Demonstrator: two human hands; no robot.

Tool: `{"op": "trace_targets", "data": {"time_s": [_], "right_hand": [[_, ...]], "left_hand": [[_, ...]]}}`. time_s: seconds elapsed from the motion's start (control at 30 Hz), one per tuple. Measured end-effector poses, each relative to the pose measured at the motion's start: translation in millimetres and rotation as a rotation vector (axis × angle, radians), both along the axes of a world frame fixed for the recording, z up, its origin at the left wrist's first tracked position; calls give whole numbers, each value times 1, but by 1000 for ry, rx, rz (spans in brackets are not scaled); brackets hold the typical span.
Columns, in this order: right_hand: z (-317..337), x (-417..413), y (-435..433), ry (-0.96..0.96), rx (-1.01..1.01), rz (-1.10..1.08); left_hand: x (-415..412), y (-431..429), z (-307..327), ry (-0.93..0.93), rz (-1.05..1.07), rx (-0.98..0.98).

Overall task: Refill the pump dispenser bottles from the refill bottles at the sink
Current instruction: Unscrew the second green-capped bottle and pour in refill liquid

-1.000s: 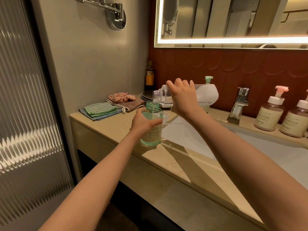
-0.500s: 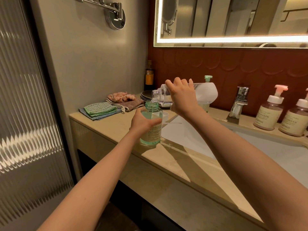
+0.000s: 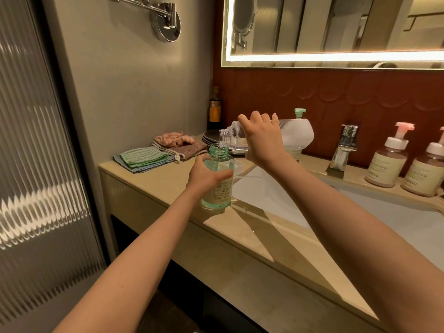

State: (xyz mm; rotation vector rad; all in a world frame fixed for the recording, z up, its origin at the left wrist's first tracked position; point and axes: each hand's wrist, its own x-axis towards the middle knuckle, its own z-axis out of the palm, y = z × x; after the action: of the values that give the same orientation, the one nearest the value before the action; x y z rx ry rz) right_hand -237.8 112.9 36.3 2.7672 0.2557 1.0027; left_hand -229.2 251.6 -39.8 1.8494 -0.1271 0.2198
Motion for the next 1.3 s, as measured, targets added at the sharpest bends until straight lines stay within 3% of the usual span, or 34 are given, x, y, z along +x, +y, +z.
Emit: {"op": "trace_targets", "data": {"time_s": [1.3], "right_hand": [[1, -1, 1, -1, 3, 6]], "left_hand": [[4, 0, -3, 4, -5, -29]]}}
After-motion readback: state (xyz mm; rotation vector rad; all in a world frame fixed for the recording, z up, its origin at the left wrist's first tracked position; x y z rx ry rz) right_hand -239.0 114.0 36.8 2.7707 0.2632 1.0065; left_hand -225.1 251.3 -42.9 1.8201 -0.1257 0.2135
